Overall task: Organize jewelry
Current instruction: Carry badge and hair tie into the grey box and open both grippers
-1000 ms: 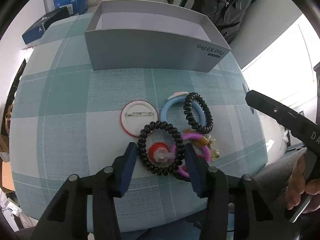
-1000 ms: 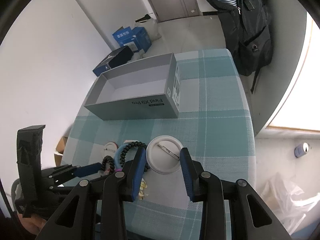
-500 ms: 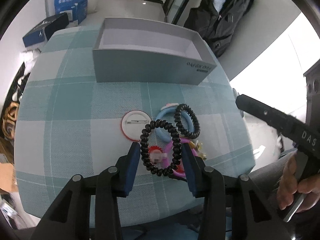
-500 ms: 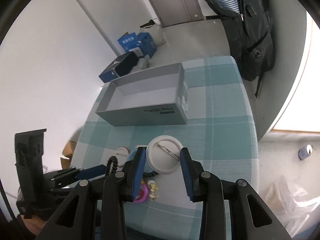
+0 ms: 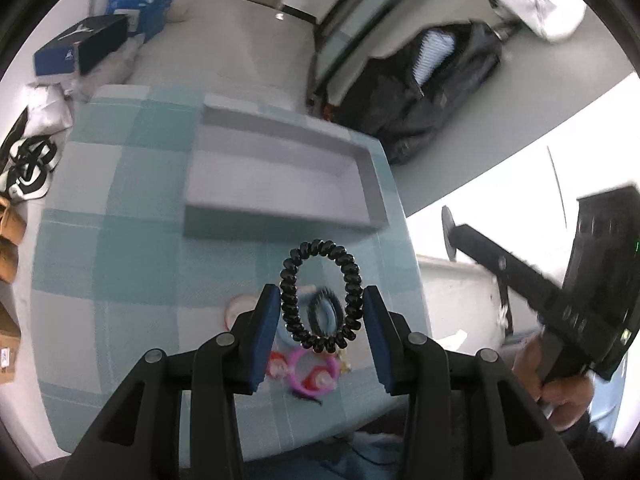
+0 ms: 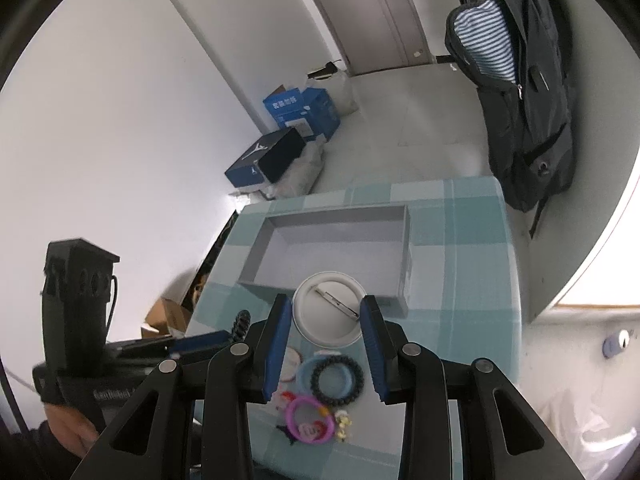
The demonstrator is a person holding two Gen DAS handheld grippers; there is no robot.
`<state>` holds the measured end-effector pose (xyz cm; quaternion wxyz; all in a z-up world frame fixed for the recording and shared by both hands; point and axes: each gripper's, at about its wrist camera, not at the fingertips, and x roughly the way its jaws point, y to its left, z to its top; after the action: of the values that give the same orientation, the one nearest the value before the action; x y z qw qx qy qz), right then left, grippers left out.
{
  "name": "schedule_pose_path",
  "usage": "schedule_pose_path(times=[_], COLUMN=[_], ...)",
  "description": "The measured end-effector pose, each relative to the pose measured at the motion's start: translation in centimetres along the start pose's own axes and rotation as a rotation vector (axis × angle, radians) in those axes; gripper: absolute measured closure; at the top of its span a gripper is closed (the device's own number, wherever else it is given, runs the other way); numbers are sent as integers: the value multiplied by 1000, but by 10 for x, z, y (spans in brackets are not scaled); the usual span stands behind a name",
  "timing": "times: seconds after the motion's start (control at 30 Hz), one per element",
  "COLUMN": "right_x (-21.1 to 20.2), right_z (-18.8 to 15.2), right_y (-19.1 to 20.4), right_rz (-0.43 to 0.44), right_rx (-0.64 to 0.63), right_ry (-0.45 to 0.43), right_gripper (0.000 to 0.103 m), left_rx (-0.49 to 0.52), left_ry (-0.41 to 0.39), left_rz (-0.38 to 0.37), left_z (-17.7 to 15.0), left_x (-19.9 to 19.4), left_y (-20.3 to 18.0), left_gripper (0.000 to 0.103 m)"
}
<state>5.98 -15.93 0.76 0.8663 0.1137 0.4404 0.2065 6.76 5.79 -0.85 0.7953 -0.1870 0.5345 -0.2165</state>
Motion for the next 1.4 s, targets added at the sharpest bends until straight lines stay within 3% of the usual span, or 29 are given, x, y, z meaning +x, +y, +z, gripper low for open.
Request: schedule_pose_path(times=[0.23,0.37,0.5,0.93,1.03,1.07,1.13,1.2,1.27,1.4], right_x=[13,40,71,122,125,125,124,118,109,83], right_z=[28,46,56,59,60,61,63,65,67,67], right_y=[10,13,-1,-24,-27,-29,-34,-38,-40,-44], right_rz=[46,63,78,98,100,95,81,74,73,69], right_rx=[-42,-66,-21,81,101,111,143,162,167,176], right_ry=[17,62,116,206,198,201,194,170,144,55], right_gripper=[69,69,69,67,67,65,48,43,40,24], left_rx=[63,68,74,65,74,78,72,64,80,80], left_ry=[-17,7,38,94,90,80,58,46,10,-37], left_rz=[29,16,62,80,116,139,122,82,91,95], left_z=[37,54,68,80,82,82,84,85,84,80], left_x=[6,21,47,78,77,76,72,66,57,42], left_y=[-11,-10,-1,21,24,24,27,28,25,25], left_gripper=[67,67,67,66,61,59,46,38,25,23])
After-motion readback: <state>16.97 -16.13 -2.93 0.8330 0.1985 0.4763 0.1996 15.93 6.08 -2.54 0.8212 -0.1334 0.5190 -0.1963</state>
